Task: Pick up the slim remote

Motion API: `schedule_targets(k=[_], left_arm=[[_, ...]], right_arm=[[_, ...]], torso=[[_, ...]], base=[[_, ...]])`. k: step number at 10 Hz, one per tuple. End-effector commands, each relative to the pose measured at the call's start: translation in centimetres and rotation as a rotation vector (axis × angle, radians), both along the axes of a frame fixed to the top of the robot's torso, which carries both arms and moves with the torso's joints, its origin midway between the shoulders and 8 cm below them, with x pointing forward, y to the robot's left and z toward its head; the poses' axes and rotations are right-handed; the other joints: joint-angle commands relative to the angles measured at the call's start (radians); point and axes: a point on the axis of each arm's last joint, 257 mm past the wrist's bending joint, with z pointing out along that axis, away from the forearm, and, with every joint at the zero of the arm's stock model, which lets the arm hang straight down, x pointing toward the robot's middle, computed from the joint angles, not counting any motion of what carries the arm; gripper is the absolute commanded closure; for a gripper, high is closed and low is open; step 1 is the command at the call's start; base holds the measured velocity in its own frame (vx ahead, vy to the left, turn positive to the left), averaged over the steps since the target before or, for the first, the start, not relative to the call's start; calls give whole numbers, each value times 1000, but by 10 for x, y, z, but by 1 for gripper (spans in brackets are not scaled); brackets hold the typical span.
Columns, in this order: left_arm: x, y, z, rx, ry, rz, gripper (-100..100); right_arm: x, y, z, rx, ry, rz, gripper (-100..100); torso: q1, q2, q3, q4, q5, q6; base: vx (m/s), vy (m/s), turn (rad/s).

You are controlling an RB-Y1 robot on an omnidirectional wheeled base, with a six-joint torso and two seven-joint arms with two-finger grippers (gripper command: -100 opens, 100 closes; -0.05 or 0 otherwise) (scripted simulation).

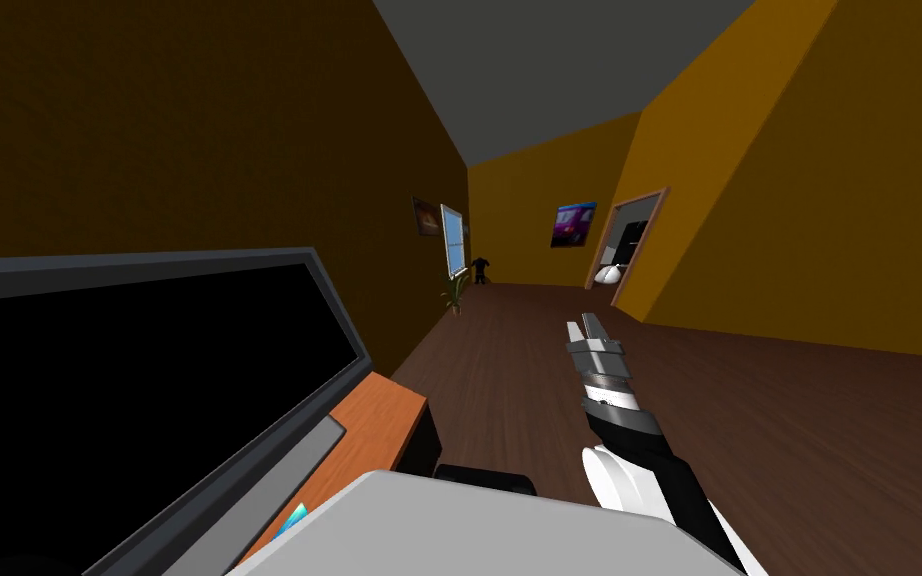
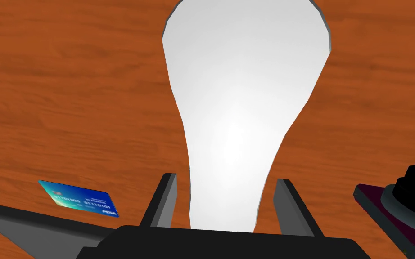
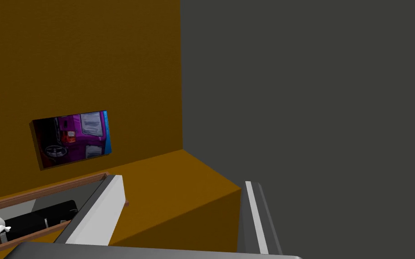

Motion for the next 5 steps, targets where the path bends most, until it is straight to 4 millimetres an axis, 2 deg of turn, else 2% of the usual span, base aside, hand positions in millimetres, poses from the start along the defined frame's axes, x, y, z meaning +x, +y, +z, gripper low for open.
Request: schedule_targets(k=[1, 3, 4, 5], left_arm=[[-5, 3, 6, 1, 5, -26, 100], [-7, 10, 15, 2, 6, -77, 100], [-8, 12, 18, 2, 6, -90, 100], [-8, 11, 16, 3, 8, -76, 100]], right_arm=[[0, 0, 0, 0, 0, 0, 0], [0, 0, 0, 0, 0, 0, 0], [0, 0, 0, 0, 0, 0, 0], [0, 0, 0, 0, 0, 0, 0]], torso=[[0, 0, 0, 0, 0, 0], [-2, -4, -2, -1, 0, 1], [-1, -6, -3, -1, -1, 1], [-1, -6, -3, -1, -1, 2]], base=[[115, -27, 229], [137, -21, 246], [130, -16, 170], [50, -9, 29]])
